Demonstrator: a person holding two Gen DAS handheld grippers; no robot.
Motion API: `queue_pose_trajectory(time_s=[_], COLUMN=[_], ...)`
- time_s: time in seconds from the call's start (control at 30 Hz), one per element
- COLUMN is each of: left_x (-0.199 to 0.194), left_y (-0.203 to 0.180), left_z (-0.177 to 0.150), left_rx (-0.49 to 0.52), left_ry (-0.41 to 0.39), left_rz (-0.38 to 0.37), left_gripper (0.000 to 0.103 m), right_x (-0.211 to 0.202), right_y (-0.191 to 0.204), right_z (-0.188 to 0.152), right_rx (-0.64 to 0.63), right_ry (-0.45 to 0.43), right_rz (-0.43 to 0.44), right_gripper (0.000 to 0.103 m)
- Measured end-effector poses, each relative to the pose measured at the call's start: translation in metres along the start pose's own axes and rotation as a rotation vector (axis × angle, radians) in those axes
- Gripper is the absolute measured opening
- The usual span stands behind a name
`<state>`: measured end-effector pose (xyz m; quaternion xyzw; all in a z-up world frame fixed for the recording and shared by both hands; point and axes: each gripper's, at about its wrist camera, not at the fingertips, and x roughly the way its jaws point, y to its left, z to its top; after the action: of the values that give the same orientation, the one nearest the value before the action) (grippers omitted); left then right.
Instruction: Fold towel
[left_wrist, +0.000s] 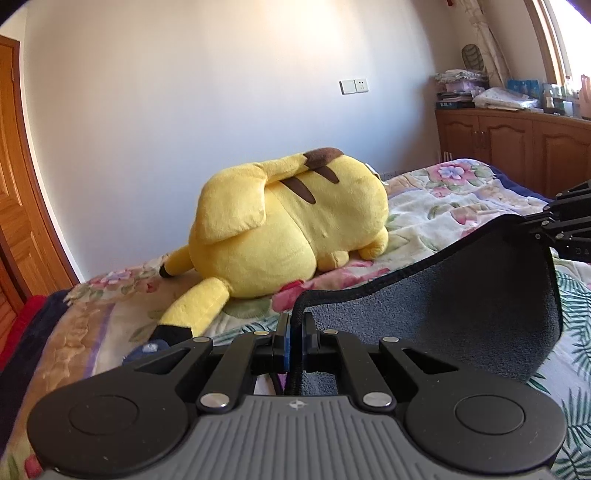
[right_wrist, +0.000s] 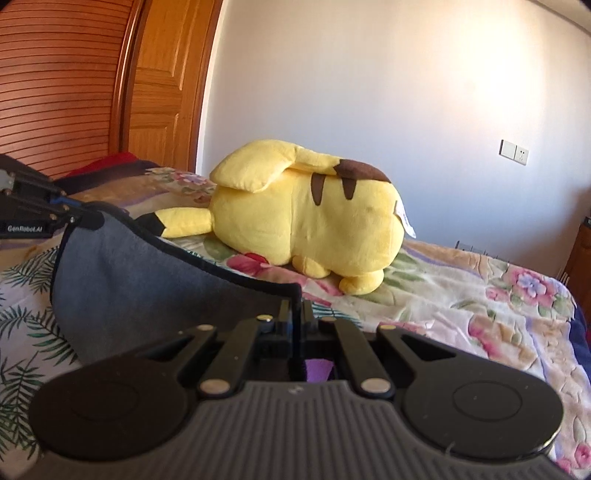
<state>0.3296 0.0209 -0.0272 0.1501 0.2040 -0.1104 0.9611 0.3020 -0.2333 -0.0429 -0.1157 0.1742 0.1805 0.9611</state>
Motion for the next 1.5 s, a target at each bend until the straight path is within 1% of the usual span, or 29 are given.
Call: queue_pose_trajectory(time_s=[0.33, 0.53, 0.63, 0.83, 1.07, 1.13, 1.17, 1.2, 1.23, 1.27, 1.3, 1.43, 1.5], left_x=[0.029, 0.055, 0.07, 0.098, 0.121, 0.125, 0.126, 0.125, 0.124, 0.122, 0.12, 0.117, 0.112], left_y=[0.004, 0.006, 0.003, 0.002, -0.004, -0.007, -0.008, -0.008, -0.009, -0.01, -0.011, -0.012, -0.014], left_z=[0.006, 0.004, 0.001, -0.006, -0.021, -0.024, -0.025, -0.026, -0.027, -0.028, -0.028, -0.029, -0.029], left_rx=[-0.019, -0.036, -0.029, -0.05, -0.065, -0.065, -0.069, -0.075, -0.076, -0.074, -0.071, -0.085, -0.093], left_ry=[0.0, 0.029, 0.047, 0.079, 0.128, 0.144, 0.15, 0.148, 0.145, 0.141, 0.14, 0.154, 0.158], left_rz=[0.03, 0.05, 0.057, 0.069, 0.09, 0.103, 0.107, 0.106, 0.103, 0.106, 0.109, 0.1, 0.09], left_gripper=[0.0, 0.0, 0.0, 0.0, 0.0, 0.0, 0.011, 0.025, 0.031, 0.04, 0.044, 0.049, 0.054], right_x=[0.021, 0.037, 0.049, 0.073, 0.095, 0.1, 0.1, 0.098, 0.097, 0.096, 0.095, 0.09, 0.087], right_y=[-0.013, -0.015, -0.017, -0.018, -0.02, -0.02, -0.021, -0.02, -0.02, -0.02, -0.02, -0.018, -0.017], right_z=[-0.002, -0.005, -0.01, -0.024, -0.041, -0.045, -0.046, -0.046, -0.047, -0.048, -0.048, -0.048, -0.047], right_rx=[0.023, 0.02, 0.045, 0.041, 0.044, 0.066, 0.081, 0.091, 0.098, 0.102, 0.101, 0.099, 0.097], right_ry=[-0.027, -0.021, 0.001, 0.04, 0.107, 0.145, 0.141, 0.135, 0.134, 0.135, 0.137, 0.141, 0.146], right_rz=[-0.032, -0.043, -0.043, -0.054, -0.043, -0.038, -0.043, -0.043, -0.041, -0.035, -0.03, -0.028, -0.028], right_gripper=[0.004, 0.004, 0.004, 0.004, 0.004, 0.005, 0.006, 0.015, 0.03, 0.037, 0.044, 0.045, 0.045])
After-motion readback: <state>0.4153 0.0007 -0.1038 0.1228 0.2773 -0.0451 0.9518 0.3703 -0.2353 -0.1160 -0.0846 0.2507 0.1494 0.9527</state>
